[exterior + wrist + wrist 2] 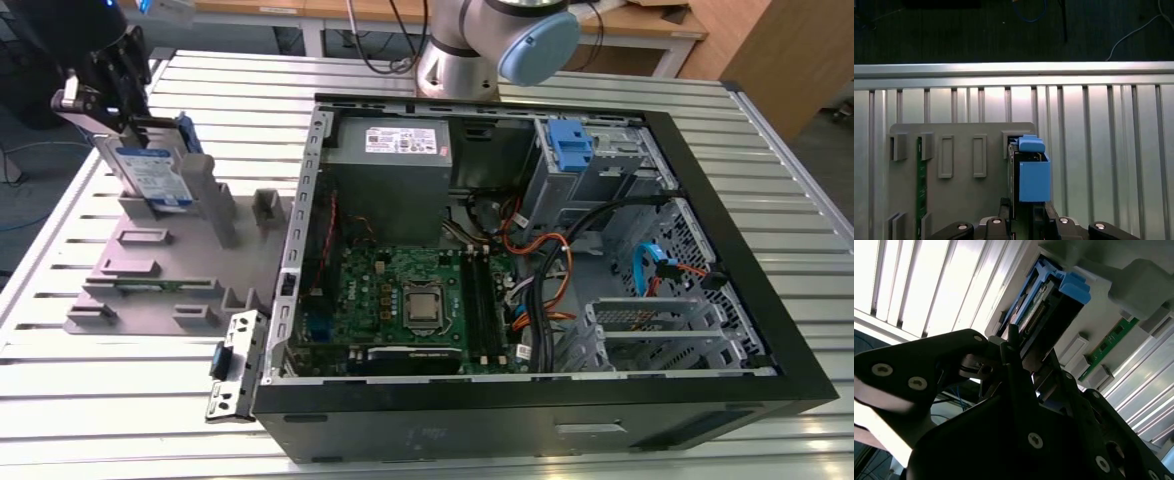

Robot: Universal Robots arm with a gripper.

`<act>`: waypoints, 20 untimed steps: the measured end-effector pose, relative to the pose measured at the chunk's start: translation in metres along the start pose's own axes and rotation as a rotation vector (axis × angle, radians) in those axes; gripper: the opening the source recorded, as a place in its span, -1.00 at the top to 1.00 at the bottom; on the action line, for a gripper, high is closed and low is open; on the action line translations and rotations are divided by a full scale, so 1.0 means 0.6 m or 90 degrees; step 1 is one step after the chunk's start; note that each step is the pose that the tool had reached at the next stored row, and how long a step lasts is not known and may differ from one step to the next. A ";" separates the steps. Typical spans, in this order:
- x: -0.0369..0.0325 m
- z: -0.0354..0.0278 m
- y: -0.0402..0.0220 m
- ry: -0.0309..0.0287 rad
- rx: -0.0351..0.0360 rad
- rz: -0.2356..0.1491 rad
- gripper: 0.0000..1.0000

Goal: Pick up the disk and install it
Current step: 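Pick up the disk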

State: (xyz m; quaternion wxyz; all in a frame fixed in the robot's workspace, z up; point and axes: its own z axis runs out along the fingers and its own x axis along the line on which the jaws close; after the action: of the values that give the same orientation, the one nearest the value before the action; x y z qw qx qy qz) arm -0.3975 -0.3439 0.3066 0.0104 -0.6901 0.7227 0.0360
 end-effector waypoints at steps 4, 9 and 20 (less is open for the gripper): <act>0.000 -0.002 0.000 -0.0001 0.0001 0.000 0.30; 0.000 -0.002 0.000 -0.0002 0.0000 0.000 0.30; -0.001 -0.012 0.000 -0.0003 0.0000 0.000 0.30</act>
State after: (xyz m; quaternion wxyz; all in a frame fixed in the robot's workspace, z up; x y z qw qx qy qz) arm -0.3975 -0.3439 0.3138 0.0105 -0.6901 0.7227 0.0361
